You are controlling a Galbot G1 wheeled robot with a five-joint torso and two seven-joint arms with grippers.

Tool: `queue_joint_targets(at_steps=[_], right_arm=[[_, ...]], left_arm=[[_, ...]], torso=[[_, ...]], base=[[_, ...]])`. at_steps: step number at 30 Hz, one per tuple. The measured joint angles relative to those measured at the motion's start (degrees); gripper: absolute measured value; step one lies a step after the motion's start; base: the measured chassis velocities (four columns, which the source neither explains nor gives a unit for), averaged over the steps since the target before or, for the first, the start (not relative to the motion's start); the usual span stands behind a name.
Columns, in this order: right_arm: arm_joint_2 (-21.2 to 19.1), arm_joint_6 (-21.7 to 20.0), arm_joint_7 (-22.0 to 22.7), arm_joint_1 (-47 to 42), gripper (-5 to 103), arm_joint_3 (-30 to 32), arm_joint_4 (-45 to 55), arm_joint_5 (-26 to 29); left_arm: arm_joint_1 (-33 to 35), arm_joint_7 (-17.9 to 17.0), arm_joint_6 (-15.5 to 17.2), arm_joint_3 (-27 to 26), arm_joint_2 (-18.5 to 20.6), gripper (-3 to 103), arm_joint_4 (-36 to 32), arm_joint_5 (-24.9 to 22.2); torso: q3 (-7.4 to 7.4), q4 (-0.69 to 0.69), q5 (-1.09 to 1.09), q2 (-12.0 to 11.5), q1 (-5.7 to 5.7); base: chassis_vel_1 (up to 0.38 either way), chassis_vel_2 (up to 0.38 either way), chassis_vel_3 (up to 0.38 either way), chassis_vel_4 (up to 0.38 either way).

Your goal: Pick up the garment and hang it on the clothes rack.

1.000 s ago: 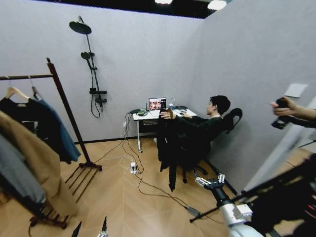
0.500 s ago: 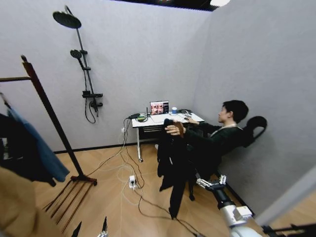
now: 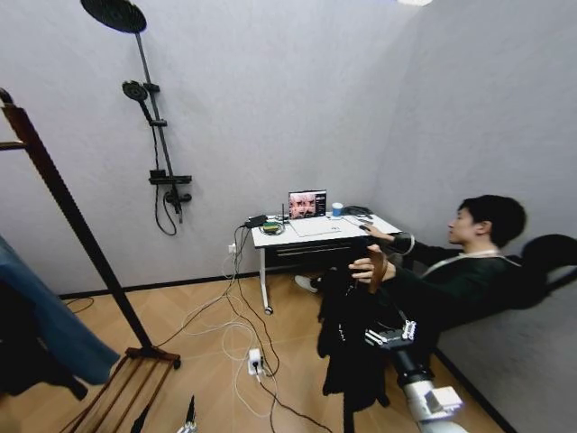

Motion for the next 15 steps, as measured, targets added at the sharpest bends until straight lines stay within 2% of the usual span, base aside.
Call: queue_joint_targets(at_steps=[2, 7, 11, 15], right_arm=[[-0.1, -0.1, 0.1, 0.3, 100, -0.5, 0.0, 0.9], [0.1, -0.6, 1.5, 0.2, 100, -2.4, 0.0, 2.7], [0.3, 1.3, 1.0, 1.4, 100, -5.5, 0.3, 3.5], [-0.4, 0.8, 0.8, 3.5, 100, -8.5, 4.3, 4.6]], left_arm=[[0.0, 0.0, 0.0, 0.0, 0.0, 100, 0.0, 0.0], [0.0, 0.0, 0.0, 0.0, 0.0, 100, 0.0, 0.0], [0.0, 0.0, 0.0, 0.0, 0.0, 100, 0.0, 0.0], [0.0, 0.0, 0.0, 0.0, 0.0, 100, 0.0, 0.0]], torso=[[-0.02, 0.04, 0.02, 0.0, -0.07], [-0.04, 0.05, 0.03, 0.1, -0.13], [-0.04, 0.03, 0.03, 0.1, -0.13], [-0.01, 0.06, 0.00, 0.0, -0.04]], base=[[-0.018, -0.047, -0.026, 0.005], [0.049, -0.090, -0.025, 0.102], [0.012, -0.026, -0.019, 0.036], [0.000, 0.000, 0.000, 0.000]])
